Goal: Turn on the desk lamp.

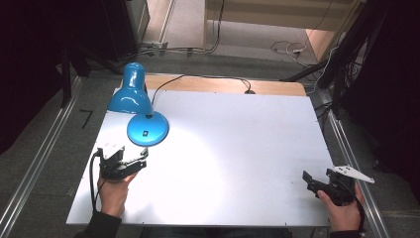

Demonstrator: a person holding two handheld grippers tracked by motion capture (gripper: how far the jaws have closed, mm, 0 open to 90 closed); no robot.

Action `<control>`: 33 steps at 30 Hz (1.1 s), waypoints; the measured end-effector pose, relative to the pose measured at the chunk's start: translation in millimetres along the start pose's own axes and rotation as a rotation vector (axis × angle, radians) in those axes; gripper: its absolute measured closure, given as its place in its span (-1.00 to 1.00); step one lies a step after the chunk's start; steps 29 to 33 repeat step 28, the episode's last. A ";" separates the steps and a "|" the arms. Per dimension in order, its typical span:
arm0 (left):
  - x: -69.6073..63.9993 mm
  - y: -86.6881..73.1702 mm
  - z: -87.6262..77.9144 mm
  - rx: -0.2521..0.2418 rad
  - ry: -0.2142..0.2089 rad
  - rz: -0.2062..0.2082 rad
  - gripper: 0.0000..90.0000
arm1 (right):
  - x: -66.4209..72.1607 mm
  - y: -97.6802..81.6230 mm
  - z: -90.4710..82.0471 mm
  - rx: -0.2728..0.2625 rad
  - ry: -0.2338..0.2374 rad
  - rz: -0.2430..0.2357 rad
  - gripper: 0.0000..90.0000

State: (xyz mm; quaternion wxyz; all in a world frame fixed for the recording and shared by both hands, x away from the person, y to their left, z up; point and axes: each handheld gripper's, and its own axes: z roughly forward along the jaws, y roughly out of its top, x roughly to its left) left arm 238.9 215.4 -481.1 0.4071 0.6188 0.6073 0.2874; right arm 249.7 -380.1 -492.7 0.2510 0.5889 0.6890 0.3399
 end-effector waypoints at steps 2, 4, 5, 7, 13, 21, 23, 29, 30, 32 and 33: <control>0.4 -1.3 -1.7 0.001 -0.001 -0.001 -0.59 | -0.2 0.0 0.4 0.004 -0.001 0.005 -0.79; 0.8 -2.7 -3.8 0.002 -0.001 0.000 -0.59 | -0.2 0.0 0.4 0.003 -0.001 0.007 -0.79; 1.0 -3.3 -5.0 0.004 0.001 0.001 -0.59 | 0.0 0.1 0.3 0.003 0.000 0.007 -0.79; 1.3 -4.8 -7.9 0.002 0.000 0.000 -0.59 | 0.2 0.0 0.2 0.004 -0.001 0.005 -0.79; 5.3 -11.2 -18.5 0.002 0.001 -0.005 -0.59 | -0.2 -0.1 -0.8 0.001 0.000 0.005 -0.79; 19.4 -24.8 -31.9 0.014 0.074 0.005 -0.61 | -3.9 -0.7 0.8 0.008 -0.006 0.016 -0.79; 23.3 -26.2 -34.8 0.011 0.078 -0.001 -0.61 | -3.9 -0.7 0.4 0.008 -0.006 0.013 -0.79; 30.8 -32.8 -41.4 0.003 0.074 -0.040 -0.68 | -4.8 -1.5 -1.1 0.011 -0.019 0.012 -0.79; 30.8 -32.8 -41.4 0.003 0.074 -0.040 -0.68 | -4.8 -1.5 -1.1 0.011 -0.019 0.012 -0.79; 30.8 -32.8 -41.4 0.003 0.074 -0.040 -0.68 | -4.8 -1.5 -1.1 0.011 -0.019 0.012 -0.79; 30.8 -32.8 -41.4 0.003 0.074 -0.040 -0.68 | -4.8 -1.5 -1.1 0.011 -0.019 0.012 -0.79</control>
